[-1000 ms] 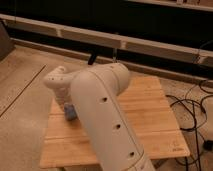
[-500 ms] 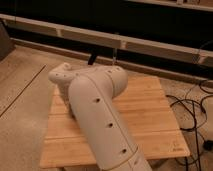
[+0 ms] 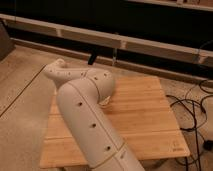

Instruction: Wipe the white sponge on the table

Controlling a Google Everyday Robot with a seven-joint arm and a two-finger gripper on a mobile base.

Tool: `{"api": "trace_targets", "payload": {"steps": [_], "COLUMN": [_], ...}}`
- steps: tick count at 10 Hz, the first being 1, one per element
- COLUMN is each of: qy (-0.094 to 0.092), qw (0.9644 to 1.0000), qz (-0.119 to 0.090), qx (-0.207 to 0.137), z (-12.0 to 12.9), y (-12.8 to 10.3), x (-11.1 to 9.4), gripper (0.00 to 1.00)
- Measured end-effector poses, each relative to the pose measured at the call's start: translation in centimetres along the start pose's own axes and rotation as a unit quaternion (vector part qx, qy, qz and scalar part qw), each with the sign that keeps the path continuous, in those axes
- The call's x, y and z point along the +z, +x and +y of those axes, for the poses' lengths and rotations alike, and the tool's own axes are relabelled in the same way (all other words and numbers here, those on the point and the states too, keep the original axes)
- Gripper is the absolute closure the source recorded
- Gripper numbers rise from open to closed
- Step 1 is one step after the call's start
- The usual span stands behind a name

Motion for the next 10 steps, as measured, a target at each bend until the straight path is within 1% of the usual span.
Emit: {"api": "trace_targets", "payload": {"steps": [2, 3, 4, 6, 7, 10], "qy": [0.004, 0.004, 0.000, -0.010, -0.015, -0.022], "qw": [0.9999, 0.9995, 0.9991, 0.9978, 0.9965, 0.9948], "qz": [0.004, 0.007, 0.006, -0.012, -0.024, -0.034], "qx": [-0.016, -0.029, -0.043, -0.064, -0.078, -0.094], "z": [1.2, 2.4, 3.6, 5.2, 6.2, 7.8], "y": [-1.0, -1.6, -2.3, -3.9, -4.7, -5.5], "x": [-0.1, 0.4, 0.8, 1.2, 1.2, 1.2], "gripper": [1.00, 1.00, 1.00, 1.00, 1.00, 1.00]}}
